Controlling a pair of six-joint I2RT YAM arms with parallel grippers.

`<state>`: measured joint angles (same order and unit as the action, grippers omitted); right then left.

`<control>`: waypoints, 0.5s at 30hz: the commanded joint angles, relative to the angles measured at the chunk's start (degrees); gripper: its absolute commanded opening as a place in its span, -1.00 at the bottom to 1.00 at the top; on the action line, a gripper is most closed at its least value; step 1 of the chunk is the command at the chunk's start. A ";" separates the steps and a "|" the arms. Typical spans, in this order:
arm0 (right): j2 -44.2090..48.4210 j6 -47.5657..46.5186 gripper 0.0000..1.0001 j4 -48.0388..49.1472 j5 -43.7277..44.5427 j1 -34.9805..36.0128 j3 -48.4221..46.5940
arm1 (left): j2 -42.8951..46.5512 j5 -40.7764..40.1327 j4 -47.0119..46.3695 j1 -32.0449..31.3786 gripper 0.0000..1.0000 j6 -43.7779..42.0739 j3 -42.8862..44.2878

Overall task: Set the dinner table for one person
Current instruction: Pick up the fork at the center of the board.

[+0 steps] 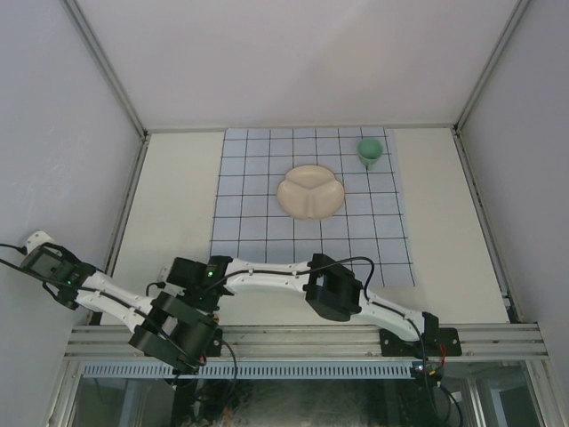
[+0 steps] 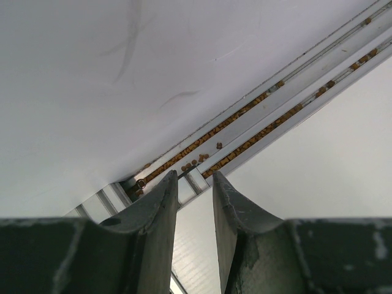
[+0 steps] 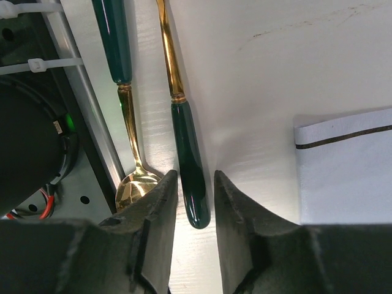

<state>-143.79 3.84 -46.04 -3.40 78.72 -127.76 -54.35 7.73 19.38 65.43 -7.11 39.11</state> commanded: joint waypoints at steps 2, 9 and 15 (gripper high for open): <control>-0.50 -0.40 -0.71 1.21 0.50 -0.05 -0.84 | 0.09 0.75 -1.86 0.43 -0.32 -0.64 -0.18; -0.14 -0.45 -1.00 0.58 0.96 -0.86 -1.63 | -0.21 0.97 -2.13 0.43 -0.32 -0.59 -0.60; 2.69 0.92 -1.00 0.79 1.81 -2.68 -1.64 | -0.49 1.12 -2.33 0.41 -0.32 -0.48 -0.83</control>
<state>-143.81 3.70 -46.02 -3.22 77.69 -127.79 -54.81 7.75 19.27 65.43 -7.11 39.11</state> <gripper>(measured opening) 0.040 0.338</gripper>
